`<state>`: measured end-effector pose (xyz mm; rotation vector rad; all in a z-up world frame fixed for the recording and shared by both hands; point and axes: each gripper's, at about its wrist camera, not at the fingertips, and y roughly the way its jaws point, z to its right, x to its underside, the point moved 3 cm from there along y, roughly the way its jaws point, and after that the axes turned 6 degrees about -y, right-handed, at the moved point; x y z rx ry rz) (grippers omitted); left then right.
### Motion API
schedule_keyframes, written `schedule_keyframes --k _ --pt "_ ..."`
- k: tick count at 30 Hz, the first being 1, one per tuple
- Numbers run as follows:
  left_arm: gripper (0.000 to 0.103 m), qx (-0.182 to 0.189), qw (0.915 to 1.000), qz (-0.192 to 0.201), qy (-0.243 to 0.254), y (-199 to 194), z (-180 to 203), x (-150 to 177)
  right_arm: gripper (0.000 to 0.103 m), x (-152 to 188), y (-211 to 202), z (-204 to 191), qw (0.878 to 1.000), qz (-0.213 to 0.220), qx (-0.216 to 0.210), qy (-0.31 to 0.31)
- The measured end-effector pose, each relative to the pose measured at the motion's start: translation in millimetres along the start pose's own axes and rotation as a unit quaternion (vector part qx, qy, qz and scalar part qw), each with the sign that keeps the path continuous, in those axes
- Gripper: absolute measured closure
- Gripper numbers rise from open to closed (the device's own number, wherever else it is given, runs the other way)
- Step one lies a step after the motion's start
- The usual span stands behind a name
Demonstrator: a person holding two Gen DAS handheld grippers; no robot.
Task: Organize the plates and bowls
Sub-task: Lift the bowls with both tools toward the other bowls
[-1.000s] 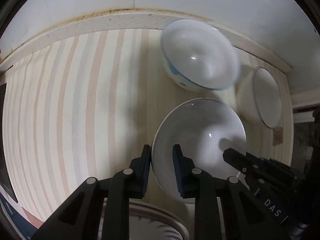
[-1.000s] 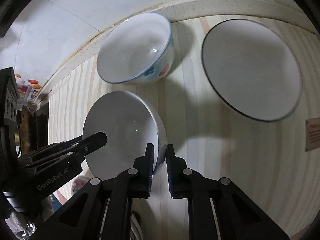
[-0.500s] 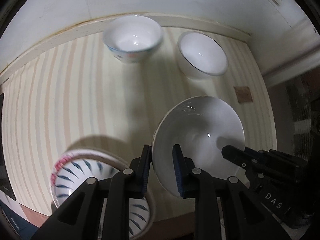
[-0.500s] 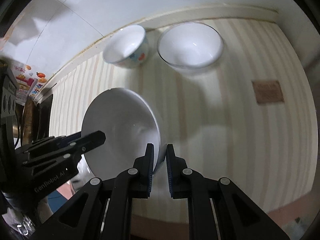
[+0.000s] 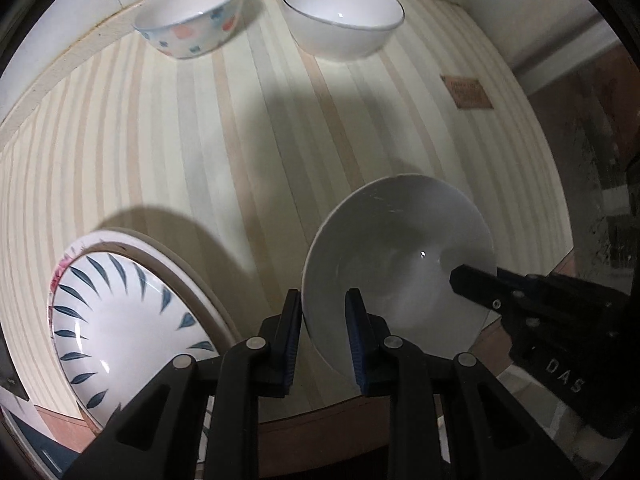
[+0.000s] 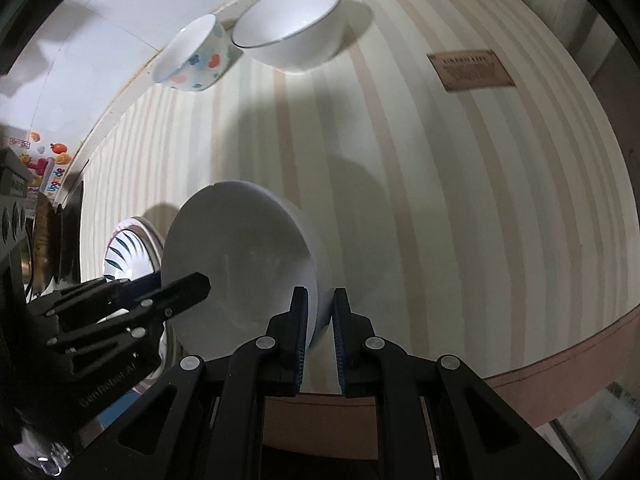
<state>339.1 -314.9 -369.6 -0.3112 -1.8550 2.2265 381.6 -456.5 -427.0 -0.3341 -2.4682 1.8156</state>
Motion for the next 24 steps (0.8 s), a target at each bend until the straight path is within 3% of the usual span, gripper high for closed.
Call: schedule_keyframes --k 10,12,15,18,20,21,22,24 --pt "0.083 -0.016 0.9996 -0.020 0.010 16.6 13.0 3.9 0.089 7.4 22.4 8.0 1.000 -0.019 -0.009 0.008" --pt "0.083 -0.010 0.9997 -0.021 0.007 7.2 12.4 2.0 0.089 6.3 22.8 10.0 0.999 -0.028 -0.020 0.013" --pt "0.082 -0.006 0.9999 0.008 0.003 -28.0 7.7 -11.7 0.089 2.1 6.0 18.0 0.999 -0.032 -0.027 0.014" --pt "0.075 0.004 0.9990 0.044 -0.011 -62.6 1.8 -44.7 0.085 -11.2 -27.6 27.8 0.999 -0.006 -0.033 0.017" --pt "0.068 0.012 0.9978 0.060 -0.024 -71.3 -1.9 -74.7 0.073 -29.6 -47.4 31.7 0.999 0.019 -0.031 0.016" --pt "0.068 0.011 0.9971 0.067 -0.033 -71.1 -4.1 -96.5 0.062 -46.1 -56.8 35.0 0.999 0.033 -0.033 0.017" --pt "0.068 0.014 0.9967 0.069 -0.041 -67.6 -5.9 -112.3 0.058 -58.6 -61.7 37.1 0.998 0.045 -0.034 0.018" --pt "0.068 0.025 0.9959 0.063 -0.060 -57.5 -7.8 -146.6 0.058 -98.1 -66.0 43.9 0.997 0.076 -0.026 0.022"
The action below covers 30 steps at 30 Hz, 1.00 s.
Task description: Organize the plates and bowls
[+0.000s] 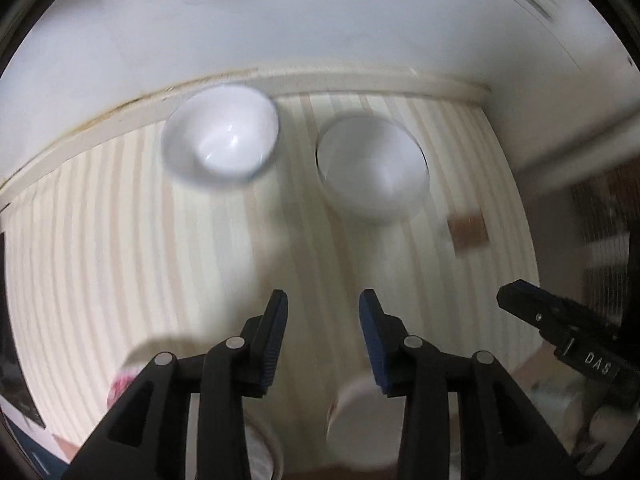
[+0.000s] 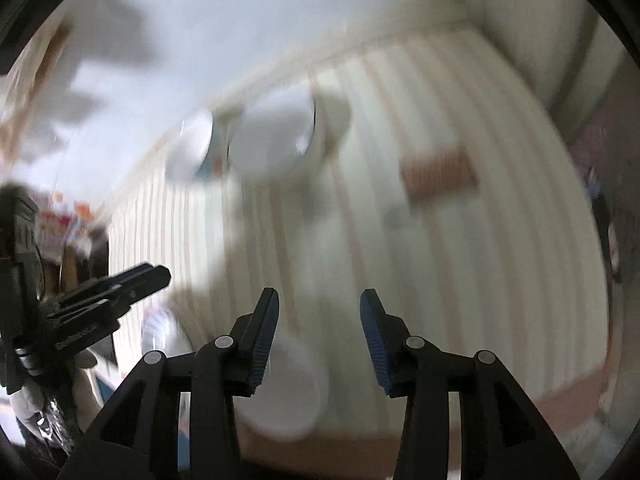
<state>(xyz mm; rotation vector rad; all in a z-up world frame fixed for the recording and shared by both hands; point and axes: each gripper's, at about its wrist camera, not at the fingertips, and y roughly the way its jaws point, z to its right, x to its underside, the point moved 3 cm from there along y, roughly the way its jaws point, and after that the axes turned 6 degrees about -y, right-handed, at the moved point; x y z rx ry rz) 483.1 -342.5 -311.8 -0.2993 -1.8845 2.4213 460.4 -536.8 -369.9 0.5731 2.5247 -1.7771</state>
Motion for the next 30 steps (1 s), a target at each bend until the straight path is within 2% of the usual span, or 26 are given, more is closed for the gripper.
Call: schedule_keyframes --k 5,9,11,12,13,14,16,19,24,30 --pt "0.068 -0.002 0.9998 -0.015 -0.011 40.8 8.7 -49.1 0.058 -73.6 39.5 7.8 1.000 0.013 -0.003 0.026" --pt "0.068 -0.021 0.9989 -0.039 -0.014 78.7 4.6 -69.4 0.058 -111.4 90.8 8.3 0.999 -0.019 0.004 0.039" --pt "0.070 -0.015 0.9987 -0.045 -0.017 87.4 4.0 -70.5 0.063 -120.4 109.5 11.1 0.998 -0.033 0.004 0.044" --pt "0.079 -0.014 0.9988 -0.046 -0.014 90.4 5.1 -70.0 0.073 -120.4 115.0 12.4 0.998 -0.037 0.003 0.047" --pt "0.082 -0.013 0.9989 -0.045 -0.008 90.7 7.0 -69.8 0.080 -123.5 121.4 12.5 0.998 -0.040 -0.001 0.049" --pt "0.087 -0.009 0.9991 -0.043 -0.001 92.1 9.7 -69.9 0.083 -122.3 123.2 15.1 0.998 -0.038 -0.007 0.051" --pt "0.088 -0.017 0.9992 -0.036 0.007 92.0 13.0 -71.5 0.092 -125.6 126.4 11.2 0.998 -0.032 -0.011 0.047" --pt "0.088 -0.016 0.9992 -0.035 0.006 88.8 11.2 -71.4 0.092 -127.2 126.2 4.3 0.999 -0.026 0.013 0.032" --pt "0.088 -0.016 0.9995 -0.024 0.014 76.5 17.4 -67.0 0.092 -122.4 122.3 -2.0 0.999 -0.023 0.017 0.024" --pt "0.088 -0.009 0.9993 0.001 0.035 31.5 27.4 -47.7 0.092 -111.0 91.9 -18.5 1.000 -0.008 0.019 0.008"
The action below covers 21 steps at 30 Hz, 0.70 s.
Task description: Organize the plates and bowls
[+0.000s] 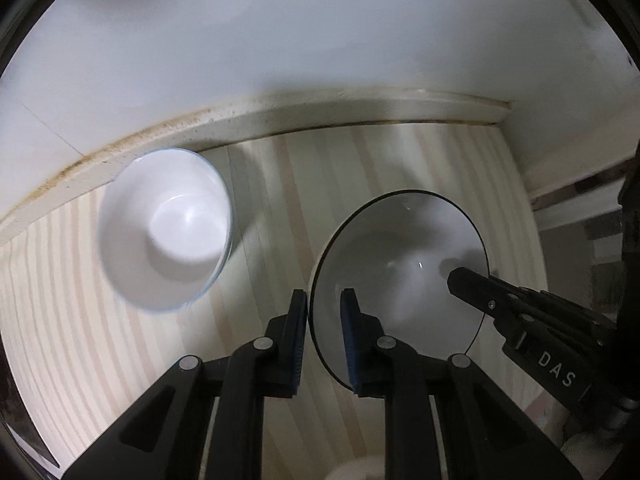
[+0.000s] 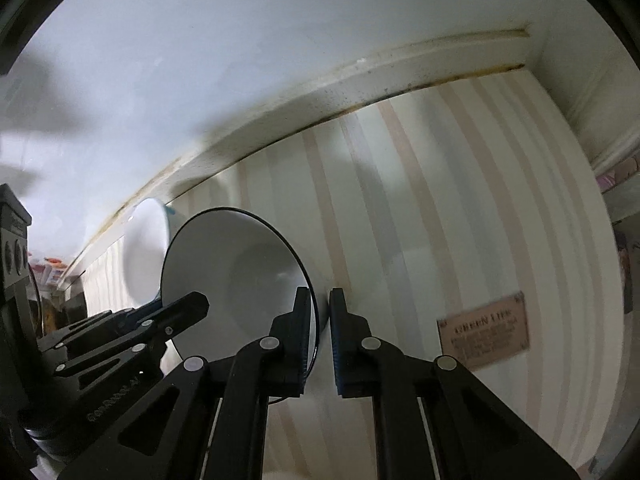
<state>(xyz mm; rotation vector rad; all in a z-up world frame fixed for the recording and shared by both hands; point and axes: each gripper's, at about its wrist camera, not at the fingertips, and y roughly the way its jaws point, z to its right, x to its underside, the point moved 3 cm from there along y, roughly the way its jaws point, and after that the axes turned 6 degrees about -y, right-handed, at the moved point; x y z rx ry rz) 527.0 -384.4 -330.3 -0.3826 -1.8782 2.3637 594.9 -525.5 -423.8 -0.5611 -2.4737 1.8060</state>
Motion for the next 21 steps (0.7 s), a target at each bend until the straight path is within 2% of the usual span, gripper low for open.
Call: schedule_keyframes --k 5,11,15,21 --pt "0.088 0.000 0.9995 0.022 0.024 -43.4 7.0 23.3 0.092 22.8 -40.6 -9.4 1.000 0.020 -0.008 -0.008" --pt "0.088 0.009 0.9985 0.039 0.036 -88.7 4.2 59.7 0.092 65.8 -87.5 -21.1 0.999 0.031 -0.013 -0.020" --pt "0.088 0.011 0.9984 0.035 0.044 -99.8 7.1 87.3 0.092 102.6 -107.4 -25.7 0.999 0.025 -0.020 -0.020" --pt "0.088 0.018 0.9989 0.001 0.043 -85.2 0.5 128.8 0.092 152.5 -115.8 -27.3 1.000 0.005 -0.023 -0.018"
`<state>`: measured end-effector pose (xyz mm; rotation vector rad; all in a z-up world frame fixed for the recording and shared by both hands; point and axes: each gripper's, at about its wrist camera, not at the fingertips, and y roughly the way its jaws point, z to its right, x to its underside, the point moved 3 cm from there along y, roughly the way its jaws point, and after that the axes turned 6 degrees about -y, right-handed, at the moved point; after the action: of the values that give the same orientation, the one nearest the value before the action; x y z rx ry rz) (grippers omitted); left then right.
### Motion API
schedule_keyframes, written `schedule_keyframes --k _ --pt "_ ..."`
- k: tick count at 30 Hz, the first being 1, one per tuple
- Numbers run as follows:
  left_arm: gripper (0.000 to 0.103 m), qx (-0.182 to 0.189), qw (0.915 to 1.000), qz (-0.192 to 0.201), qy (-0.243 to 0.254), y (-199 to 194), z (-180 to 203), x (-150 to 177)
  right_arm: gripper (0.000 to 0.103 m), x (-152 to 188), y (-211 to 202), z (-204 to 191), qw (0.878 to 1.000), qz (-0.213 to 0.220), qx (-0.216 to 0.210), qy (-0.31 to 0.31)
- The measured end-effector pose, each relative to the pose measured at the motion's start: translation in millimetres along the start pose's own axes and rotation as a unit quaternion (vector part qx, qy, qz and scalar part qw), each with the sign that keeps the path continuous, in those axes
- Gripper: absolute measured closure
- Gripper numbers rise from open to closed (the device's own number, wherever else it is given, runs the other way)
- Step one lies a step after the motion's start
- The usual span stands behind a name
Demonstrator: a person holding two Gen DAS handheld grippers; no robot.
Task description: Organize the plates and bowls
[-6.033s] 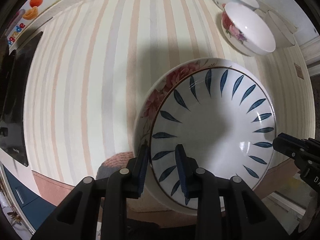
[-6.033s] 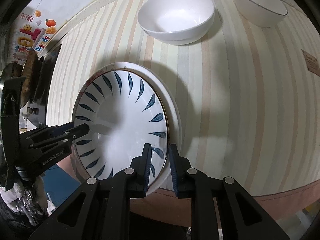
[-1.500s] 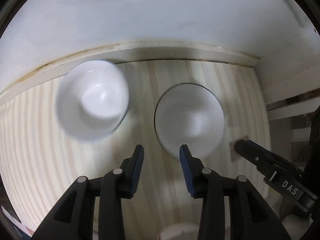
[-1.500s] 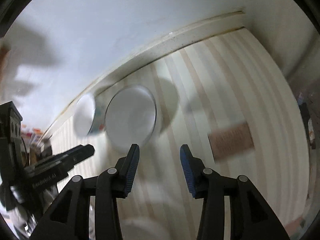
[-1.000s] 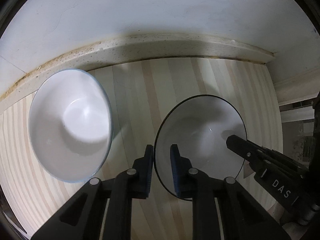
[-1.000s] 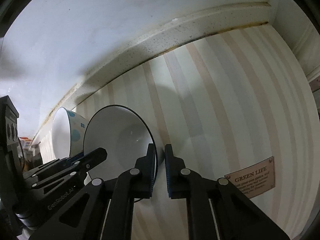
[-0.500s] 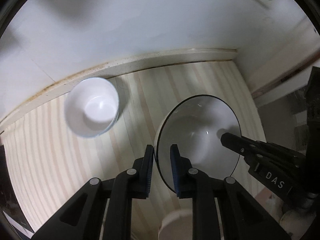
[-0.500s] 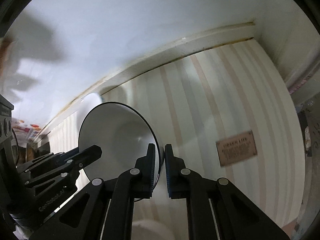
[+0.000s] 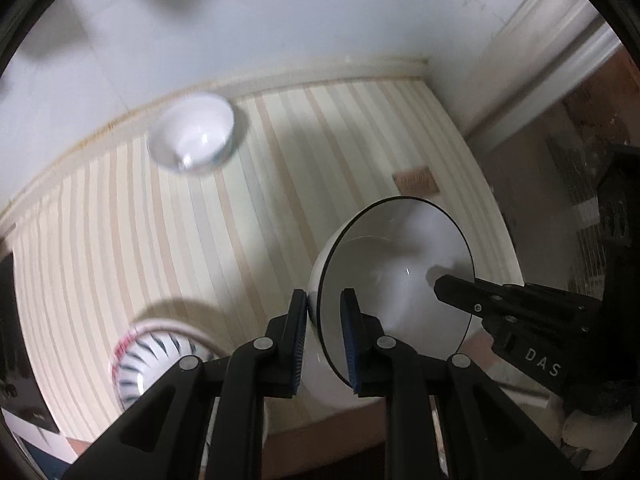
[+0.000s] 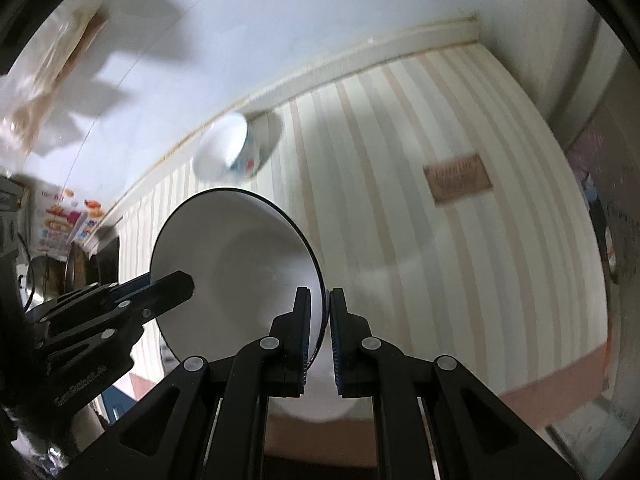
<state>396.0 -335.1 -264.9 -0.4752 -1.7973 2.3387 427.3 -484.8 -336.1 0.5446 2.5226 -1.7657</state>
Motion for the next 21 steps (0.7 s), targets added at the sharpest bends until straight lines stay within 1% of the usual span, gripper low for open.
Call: schedule_keyframes --k 3,7,11,17,21 --pt "0.088 0.002 0.9998 -0.020 -0.006 11.1 -2.9 15.4 0.092 25.5 4.9 0.0 1.000 -0.016 -0.001 0.003" --pt "0.088 -0.009 0.9991 -0.041 -0.003 28.9 -4.5 32.1 0.092 50.6 23.1 2.8 0.999 -0.041 0.001 0.009" --pt "0.088 -0.020 0.9981 -0.058 0.002 46.7 -3.4 44.4 0.092 65.0 40.0 7.9 0.998 -0.059 0.005 0.012" --pt "0.088 -0.035 0.9965 -0.074 0.017 64.0 1.1 56.4 0.092 73.1 55.9 16.3 0.997 -0.076 0.011 0.015" --pt "0.088 -0.041 0.9958 -0.078 0.024 68.7 2.9 60.0 0.092 75.5 62.4 20.7 0.996 -0.084 0.014 0.016"
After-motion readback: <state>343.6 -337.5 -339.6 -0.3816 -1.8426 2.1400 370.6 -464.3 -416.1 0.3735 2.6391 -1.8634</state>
